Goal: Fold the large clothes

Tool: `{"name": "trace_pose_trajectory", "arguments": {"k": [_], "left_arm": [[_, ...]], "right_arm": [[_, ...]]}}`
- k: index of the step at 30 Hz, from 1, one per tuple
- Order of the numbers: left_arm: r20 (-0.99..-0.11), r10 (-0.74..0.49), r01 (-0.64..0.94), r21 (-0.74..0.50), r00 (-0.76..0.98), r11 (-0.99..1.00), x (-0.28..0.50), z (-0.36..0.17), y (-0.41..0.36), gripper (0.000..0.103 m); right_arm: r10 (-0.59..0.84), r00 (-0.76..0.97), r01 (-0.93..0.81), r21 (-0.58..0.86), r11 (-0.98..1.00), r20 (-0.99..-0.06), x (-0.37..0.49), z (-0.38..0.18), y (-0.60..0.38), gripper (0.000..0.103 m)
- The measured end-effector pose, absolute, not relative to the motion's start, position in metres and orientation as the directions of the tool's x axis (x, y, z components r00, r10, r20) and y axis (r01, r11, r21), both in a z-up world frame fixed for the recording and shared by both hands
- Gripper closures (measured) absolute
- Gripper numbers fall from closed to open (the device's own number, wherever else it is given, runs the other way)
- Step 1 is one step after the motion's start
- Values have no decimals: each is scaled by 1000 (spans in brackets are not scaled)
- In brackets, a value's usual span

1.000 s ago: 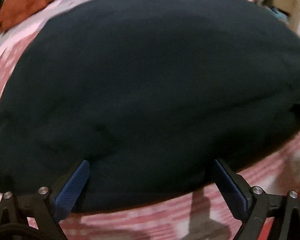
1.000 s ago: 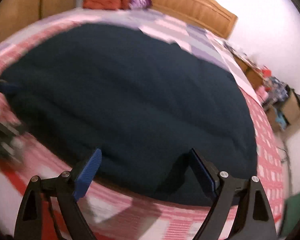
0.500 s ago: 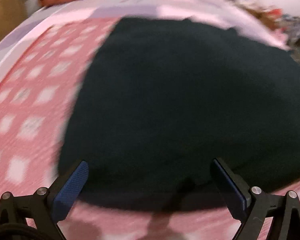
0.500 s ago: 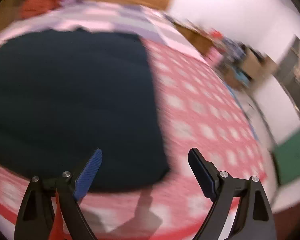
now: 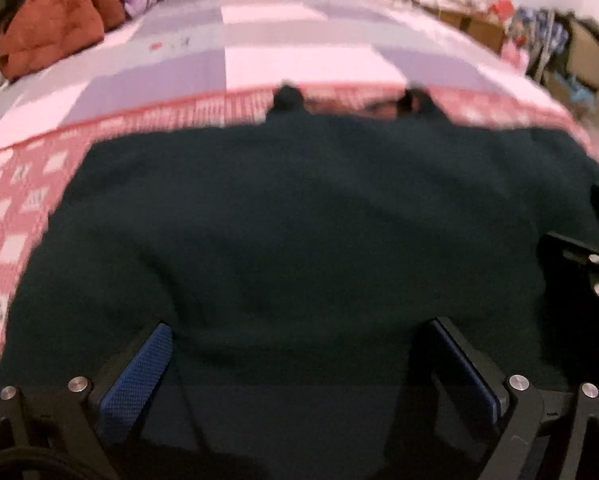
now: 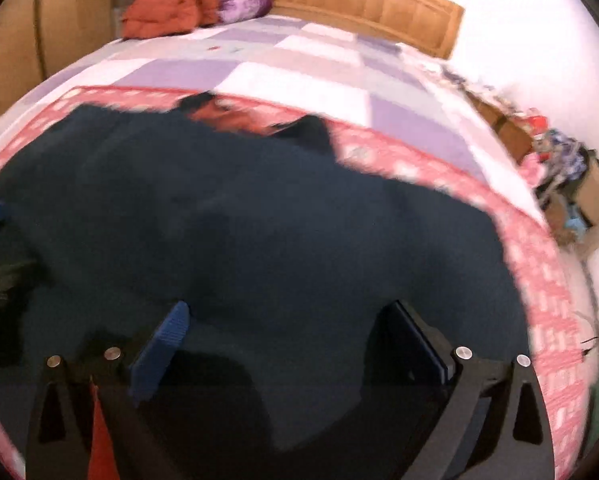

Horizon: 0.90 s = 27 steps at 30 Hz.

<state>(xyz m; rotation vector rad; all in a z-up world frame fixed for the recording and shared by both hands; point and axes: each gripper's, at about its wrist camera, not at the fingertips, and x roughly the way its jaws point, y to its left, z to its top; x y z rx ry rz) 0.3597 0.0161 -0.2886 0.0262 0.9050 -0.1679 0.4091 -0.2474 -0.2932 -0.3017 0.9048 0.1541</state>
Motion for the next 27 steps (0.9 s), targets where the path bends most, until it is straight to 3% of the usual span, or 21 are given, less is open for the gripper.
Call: {"name": "trace_pose_trajectory", "arguments": {"k": [9,12,16,20,22,25,27], "left_arm": [[-796,-124,201,-3,593,980,436,-296,-12,0],[-821,-107,201,10,561,980,459,-305,-2,0],[-844,-89,54,-71,529,996,478,-314,59,0],[-860,4,-80,-43,510,996,475,-328,124,0],[-865,-81,-65,-130,496,989,472,-335,145,1],[-850,-47,-18,-66,524,998,465,-329,140,3],[-825,-114,-34,-159,554,987,454,-326,151,4]], "right_arm": [[104,606,-345,-143,928,-789,465,-296,-208,3],[60,590,-345,-184,920,-805,487,-304,-209,3],[-15,550,-199,-149,969,-835,520,-312,-269,3],[-111,509,-12,-136,991,-853,535,-317,-342,3],[-131,511,3,-151,989,-849,532,-319,-361,5],[-154,518,-16,-189,982,-841,529,-322,-367,5],[-130,522,18,-142,990,-843,526,-326,-378,5]]}}
